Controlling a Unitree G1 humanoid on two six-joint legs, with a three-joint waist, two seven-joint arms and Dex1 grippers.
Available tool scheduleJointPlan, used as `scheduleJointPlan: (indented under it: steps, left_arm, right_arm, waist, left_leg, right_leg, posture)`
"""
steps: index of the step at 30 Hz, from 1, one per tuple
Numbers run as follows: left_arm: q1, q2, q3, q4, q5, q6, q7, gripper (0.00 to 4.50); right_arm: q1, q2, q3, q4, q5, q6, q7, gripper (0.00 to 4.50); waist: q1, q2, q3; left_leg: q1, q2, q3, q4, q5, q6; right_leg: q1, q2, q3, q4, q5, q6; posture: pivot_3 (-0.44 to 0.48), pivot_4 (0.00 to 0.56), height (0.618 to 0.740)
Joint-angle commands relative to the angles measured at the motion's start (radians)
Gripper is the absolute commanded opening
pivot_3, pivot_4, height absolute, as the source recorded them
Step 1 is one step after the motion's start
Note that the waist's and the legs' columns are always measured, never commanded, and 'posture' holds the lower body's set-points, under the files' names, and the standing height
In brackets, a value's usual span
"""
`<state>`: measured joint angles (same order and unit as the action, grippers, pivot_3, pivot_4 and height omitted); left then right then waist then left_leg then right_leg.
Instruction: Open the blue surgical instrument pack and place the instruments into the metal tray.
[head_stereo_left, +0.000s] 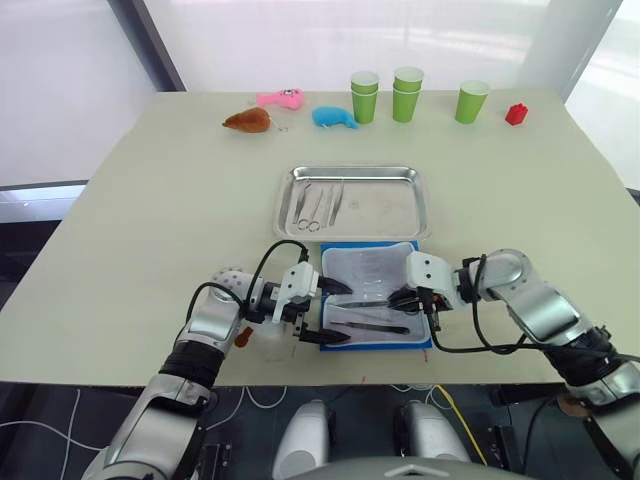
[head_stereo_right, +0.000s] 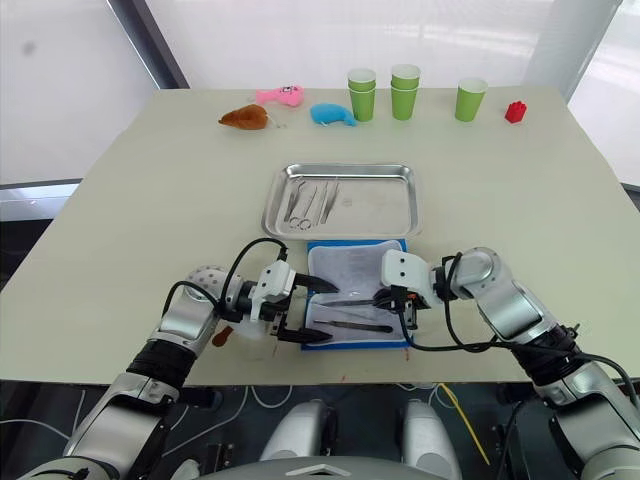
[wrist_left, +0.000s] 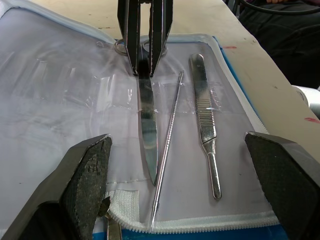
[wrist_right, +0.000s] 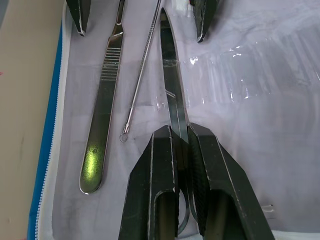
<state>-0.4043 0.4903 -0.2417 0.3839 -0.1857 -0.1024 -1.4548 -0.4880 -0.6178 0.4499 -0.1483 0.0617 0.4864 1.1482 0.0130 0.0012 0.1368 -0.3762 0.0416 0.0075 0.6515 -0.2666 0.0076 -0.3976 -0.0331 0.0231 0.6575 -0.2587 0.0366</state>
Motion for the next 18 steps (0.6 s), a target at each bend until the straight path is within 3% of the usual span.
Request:
scheduleJointPlan:
  steps: [1,18]
  left_arm:
    - [0.063,-0.018,-0.079,0.080,0.064,0.035,0.009,4.50]
    - [0.070,-0.028,-0.082,0.087,0.066,0.027,0.018,4.50]
  right_arm:
    - [-0.031,0.022,0.003,-0.066,0.010,0.034,-0.007,0.03]
    - [-0.121,-0.035,0.064,-0.183,-0.066,0.129,0.020,0.03]
  waist:
    - [0.000,0.000,0.000]
    - [0.001,0.000,0.000]
  left_leg:
    - [0.000,0.000,0.000,0.000,0.000,0.000]
    - [-0.002,-0.001,-0.002,0.000,0.000,0.000]
  right_leg:
    - [0.000,0.000,0.000,0.000,0.000,0.000]
    - [0.000,-0.001,-0.002,-0.001,0.000,0.000]
  posture:
    - [0.000,0.150,0.740]
    - [0.000,0.150,0.740]
